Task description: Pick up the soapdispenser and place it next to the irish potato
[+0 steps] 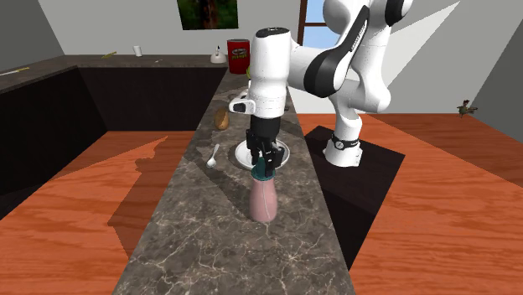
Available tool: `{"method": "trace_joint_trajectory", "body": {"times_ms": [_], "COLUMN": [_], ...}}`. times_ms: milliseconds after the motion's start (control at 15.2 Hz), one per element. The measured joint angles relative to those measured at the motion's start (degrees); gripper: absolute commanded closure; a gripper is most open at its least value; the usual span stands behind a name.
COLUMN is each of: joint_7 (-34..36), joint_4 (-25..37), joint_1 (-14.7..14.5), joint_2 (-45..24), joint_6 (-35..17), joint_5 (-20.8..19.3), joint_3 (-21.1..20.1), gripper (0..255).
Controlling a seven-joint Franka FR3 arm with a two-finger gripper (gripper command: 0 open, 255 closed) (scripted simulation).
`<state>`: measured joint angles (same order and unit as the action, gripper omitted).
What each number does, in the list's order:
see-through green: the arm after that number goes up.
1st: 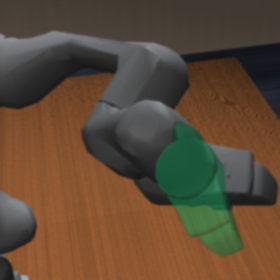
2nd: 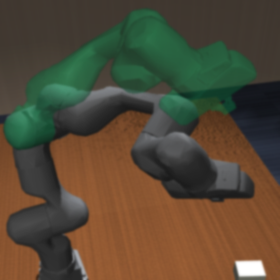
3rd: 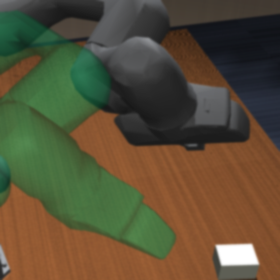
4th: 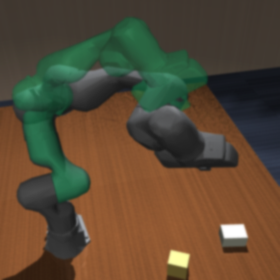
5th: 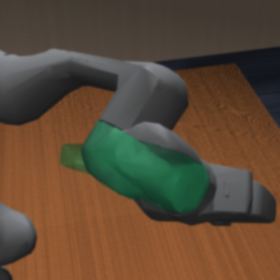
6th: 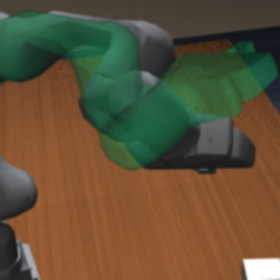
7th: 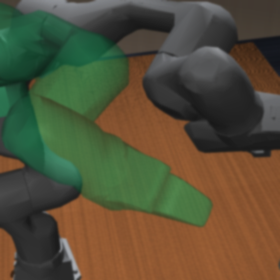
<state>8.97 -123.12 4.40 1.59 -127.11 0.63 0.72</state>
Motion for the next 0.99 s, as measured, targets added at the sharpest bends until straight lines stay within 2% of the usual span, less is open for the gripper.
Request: {"method": "trace_joint_trajectory", "body": {"times_ms": [264,990], "joint_7": [0.1,0.2], "joint_4": [0.9,6.7], "joint_1": [-0.1,0.0], "joint_2": [0.6,3.1], "joint_6": [1.5,9.8], "joint_5": [0.0,-0.1], "joint_3": [-0.1,0.0], "gripper": [255,255]}}
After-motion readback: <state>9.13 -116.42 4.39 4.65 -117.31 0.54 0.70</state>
